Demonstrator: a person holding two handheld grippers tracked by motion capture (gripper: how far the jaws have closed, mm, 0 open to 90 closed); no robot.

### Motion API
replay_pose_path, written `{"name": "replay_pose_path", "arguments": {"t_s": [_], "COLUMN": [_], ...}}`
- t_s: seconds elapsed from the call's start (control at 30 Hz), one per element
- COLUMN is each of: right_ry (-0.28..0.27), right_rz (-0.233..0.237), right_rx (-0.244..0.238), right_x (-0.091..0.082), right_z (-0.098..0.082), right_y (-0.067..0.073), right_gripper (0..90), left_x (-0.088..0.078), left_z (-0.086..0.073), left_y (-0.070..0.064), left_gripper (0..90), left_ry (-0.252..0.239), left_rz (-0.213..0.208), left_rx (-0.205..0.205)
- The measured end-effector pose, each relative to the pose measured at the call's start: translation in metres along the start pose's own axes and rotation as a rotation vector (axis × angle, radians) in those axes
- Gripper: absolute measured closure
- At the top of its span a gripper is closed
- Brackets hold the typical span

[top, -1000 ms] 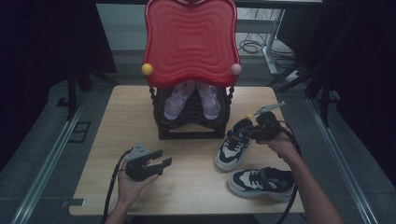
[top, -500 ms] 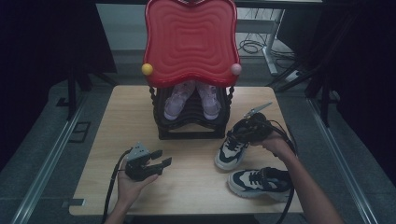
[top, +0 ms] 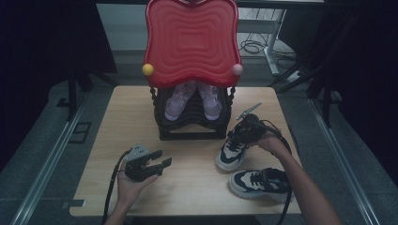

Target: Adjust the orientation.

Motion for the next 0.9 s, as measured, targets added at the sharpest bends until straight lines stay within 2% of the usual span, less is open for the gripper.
{"name": "replay_pose_path", "arguments": {"t_s": [0.23, 0.47, 0.9], "right_ry": [0.031, 0.037, -0.034], "right_rz": [0.018, 0.027, 0.034], "right_rx": [-0.032, -0.055, -0.058], "right_x": [0.001, -0.004, -0.028], "right_z": [0.001, -0.001, 0.001], "right_y": [0.0, -0.002, 0.003], "right_gripper": [77.9, 79.9, 83.6], "left_x": [0.0, 0.0, 0.0], "left_z": [0.0, 0.0, 0.0], "left_y": [0.001, 0.002, 0.002], "left_gripper": [46.2, 46.2, 46.1], "left_ry": [0.0, 0.001, 0.002], "left_rz": [0.003, 0.007, 0.009], "left_rx": [-0.001, -0.002, -0.003]}}
Point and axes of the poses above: each handheld gripper's, and its own axes: x roughly forward along the jaws, z roughly out of its top, y roughly to its left, the point moved 3 cm from there along x, roughly forward along the jaws, and after that the axes turned 13 degrees about z, right-handed, at the moved point
